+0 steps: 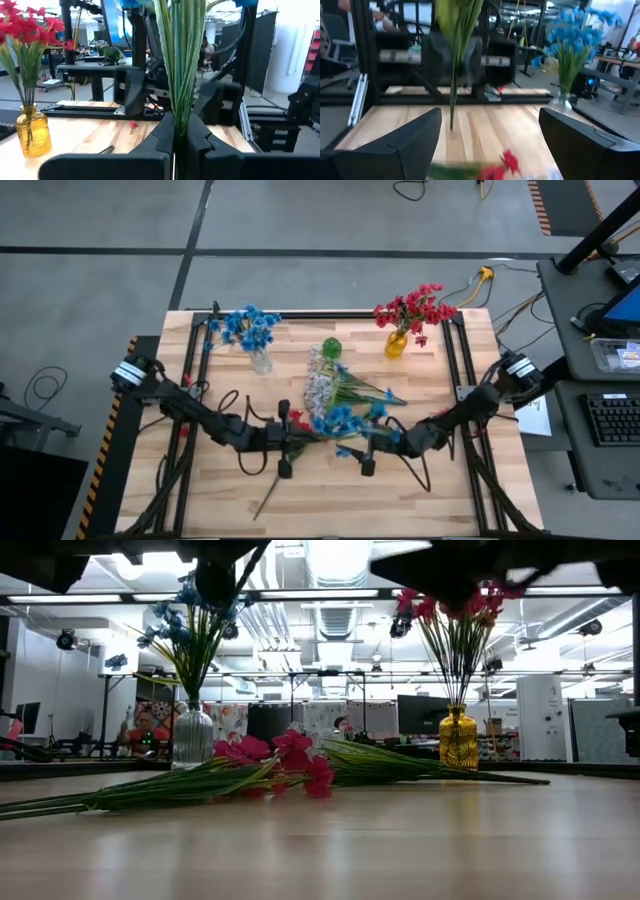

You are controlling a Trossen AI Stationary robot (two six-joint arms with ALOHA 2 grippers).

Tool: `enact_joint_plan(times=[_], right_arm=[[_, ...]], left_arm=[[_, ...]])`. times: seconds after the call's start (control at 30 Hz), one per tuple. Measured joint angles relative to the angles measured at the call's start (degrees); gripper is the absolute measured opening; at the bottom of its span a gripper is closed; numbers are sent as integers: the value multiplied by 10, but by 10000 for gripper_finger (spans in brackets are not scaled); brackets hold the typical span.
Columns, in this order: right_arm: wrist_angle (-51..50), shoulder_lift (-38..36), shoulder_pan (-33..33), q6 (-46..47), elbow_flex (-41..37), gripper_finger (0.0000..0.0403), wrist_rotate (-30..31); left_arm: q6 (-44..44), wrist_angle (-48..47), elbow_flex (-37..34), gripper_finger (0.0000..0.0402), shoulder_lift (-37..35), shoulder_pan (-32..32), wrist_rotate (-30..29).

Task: Sort flowers into vase by color
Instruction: Put the blue flowers into the transparent vase

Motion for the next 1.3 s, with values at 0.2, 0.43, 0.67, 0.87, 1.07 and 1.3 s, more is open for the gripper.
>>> enact_joint_plan(times=[0.2,0.43,0.67,0.87,1.07,1.3], right_arm=[[2,17,-23,-23,49,327,-49],[2,20,-38,-42,84,327,-112],[-4,20,-54,-29,88,292,-122],[-17,20,-57,-22,88,192,-123],[-39,19,-57,-18,88,106,-123],[-52,15,-57,-24,89,41,-123]], left_arm=[[32,1,7,0,19,-2,3],[32,8,-2,0,19,-1,-8],[32,11,-2,0,20,0,-10],[32,12,-2,5,20,0,-35],[16,12,-2,60,19,-1,-46],[2,-1,-1,166,19,-4,-45]])
